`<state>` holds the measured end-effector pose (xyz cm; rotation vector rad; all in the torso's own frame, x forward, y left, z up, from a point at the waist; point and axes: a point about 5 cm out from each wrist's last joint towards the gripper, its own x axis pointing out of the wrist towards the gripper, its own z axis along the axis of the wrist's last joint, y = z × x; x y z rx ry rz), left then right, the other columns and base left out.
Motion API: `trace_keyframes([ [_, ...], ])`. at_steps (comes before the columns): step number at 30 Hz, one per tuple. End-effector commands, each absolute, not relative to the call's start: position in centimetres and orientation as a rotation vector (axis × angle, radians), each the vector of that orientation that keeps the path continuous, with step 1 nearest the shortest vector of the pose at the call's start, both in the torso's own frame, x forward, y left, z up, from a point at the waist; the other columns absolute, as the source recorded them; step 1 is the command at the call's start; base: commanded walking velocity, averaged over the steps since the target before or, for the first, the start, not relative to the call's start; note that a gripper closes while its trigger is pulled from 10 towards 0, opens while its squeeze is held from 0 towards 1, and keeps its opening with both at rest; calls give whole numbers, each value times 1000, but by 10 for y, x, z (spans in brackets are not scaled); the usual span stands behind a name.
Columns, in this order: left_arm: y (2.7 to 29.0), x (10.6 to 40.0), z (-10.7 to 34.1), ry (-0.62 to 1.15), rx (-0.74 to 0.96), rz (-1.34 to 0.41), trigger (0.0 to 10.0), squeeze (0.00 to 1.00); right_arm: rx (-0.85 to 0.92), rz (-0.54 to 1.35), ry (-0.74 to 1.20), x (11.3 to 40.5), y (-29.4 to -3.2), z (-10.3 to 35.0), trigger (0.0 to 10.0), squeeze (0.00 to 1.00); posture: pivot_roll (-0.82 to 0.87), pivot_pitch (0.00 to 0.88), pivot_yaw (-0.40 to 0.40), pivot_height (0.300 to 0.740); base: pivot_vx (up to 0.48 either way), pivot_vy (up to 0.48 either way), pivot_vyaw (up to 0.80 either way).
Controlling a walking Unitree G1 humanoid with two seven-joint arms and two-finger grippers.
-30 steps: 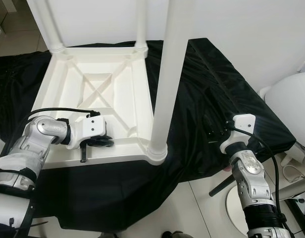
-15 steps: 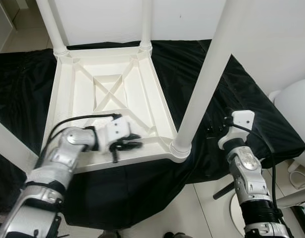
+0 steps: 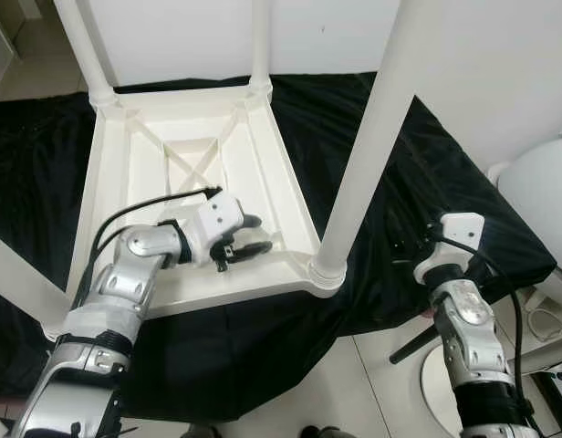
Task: Building children table
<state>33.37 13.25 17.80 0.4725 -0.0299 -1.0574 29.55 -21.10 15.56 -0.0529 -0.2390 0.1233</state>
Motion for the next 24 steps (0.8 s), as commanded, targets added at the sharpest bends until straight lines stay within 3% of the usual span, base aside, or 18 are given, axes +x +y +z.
trace_keyframes([
  [1,149,340,183,-74,397,-763,10000,0,-60,172,-213,287,-214,154,10000,0,17,107,19,740,0,0,0],
  [3,149,340,183,-74,397,-763,10000,0,-60,172,-213,287,-214,154,10000,0,17,107,19,740,0,0,0],
  [10,161,343,193,-123,238,-524,10000,0,-131,242,-168,270,-220,155,10000,0,21,98,12,740,0,0,0],
  [15,163,339,199,-126,218,-492,10000,0,-151,352,-142,261,-213,156,10000,0,20,93,11,740,0,0,0],
  [19,163,340,185,58,213,-527,10000,0,-117,534,-93,246,-198,156,10000,0,15,91,5,740,0,0,0],
  [24,159,338,191,-24,258,-503,10000,0,-131,617,-71,242,-189,155,10000,0,13,91,8,740,0,0,0],
])
